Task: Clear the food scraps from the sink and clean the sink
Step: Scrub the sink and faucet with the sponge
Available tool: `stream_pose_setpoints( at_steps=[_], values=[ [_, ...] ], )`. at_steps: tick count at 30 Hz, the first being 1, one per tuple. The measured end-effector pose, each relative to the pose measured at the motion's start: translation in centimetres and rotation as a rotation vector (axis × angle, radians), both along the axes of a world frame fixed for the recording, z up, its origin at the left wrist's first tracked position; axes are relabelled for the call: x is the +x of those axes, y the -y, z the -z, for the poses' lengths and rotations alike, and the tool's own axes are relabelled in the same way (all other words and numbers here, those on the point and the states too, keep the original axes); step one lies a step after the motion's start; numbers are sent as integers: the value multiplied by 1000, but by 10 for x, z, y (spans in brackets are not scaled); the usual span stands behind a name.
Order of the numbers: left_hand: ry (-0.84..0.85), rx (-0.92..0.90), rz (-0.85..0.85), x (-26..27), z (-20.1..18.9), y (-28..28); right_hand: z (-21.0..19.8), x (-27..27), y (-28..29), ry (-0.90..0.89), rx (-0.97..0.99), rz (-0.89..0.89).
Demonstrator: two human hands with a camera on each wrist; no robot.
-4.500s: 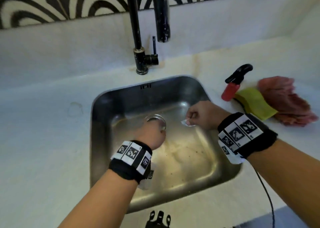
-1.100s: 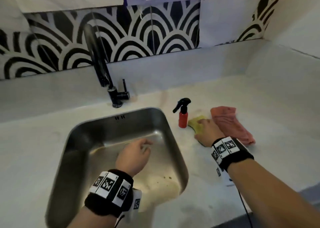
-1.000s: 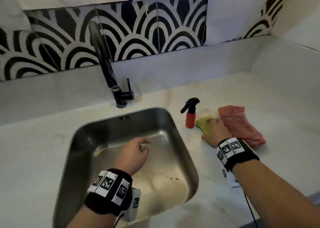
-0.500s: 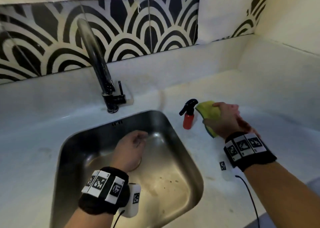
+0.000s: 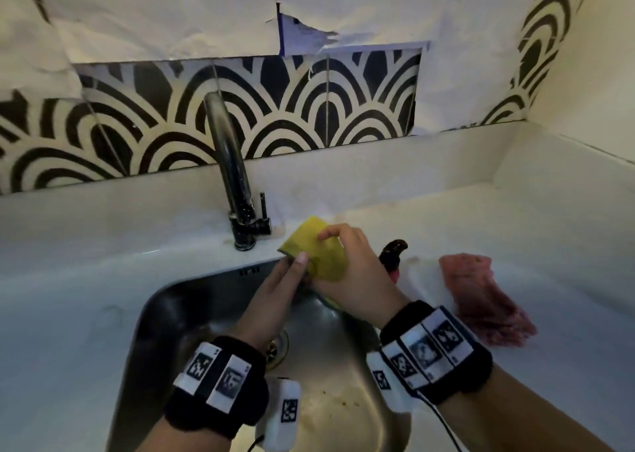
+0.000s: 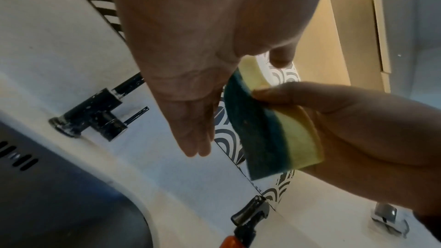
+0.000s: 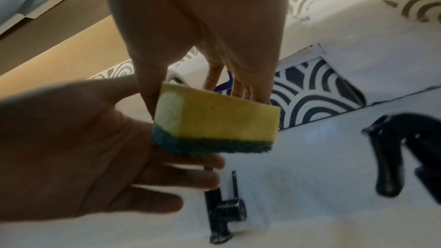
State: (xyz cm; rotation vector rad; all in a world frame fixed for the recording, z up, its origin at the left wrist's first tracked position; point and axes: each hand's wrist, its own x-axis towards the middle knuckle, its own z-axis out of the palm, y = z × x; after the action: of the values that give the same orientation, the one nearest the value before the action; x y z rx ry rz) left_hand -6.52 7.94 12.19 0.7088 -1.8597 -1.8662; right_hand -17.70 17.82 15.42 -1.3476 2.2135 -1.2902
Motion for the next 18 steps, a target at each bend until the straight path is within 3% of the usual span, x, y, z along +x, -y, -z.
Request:
stream_pose_setpoints(
  at_steps=[3,9,14,18],
  values=[
    [-59,165,-38,3,2,-2,17,16,13,-5,11,-73],
    [-1,178,-262,18,29,7,47,16,5,-13,59,-210],
    [48,196,-319,28,44,16,71,-24,-26,109,-46,252],
    [42,209,-325,21,44,17,92,-59,-37,192,-7,458]
  ],
)
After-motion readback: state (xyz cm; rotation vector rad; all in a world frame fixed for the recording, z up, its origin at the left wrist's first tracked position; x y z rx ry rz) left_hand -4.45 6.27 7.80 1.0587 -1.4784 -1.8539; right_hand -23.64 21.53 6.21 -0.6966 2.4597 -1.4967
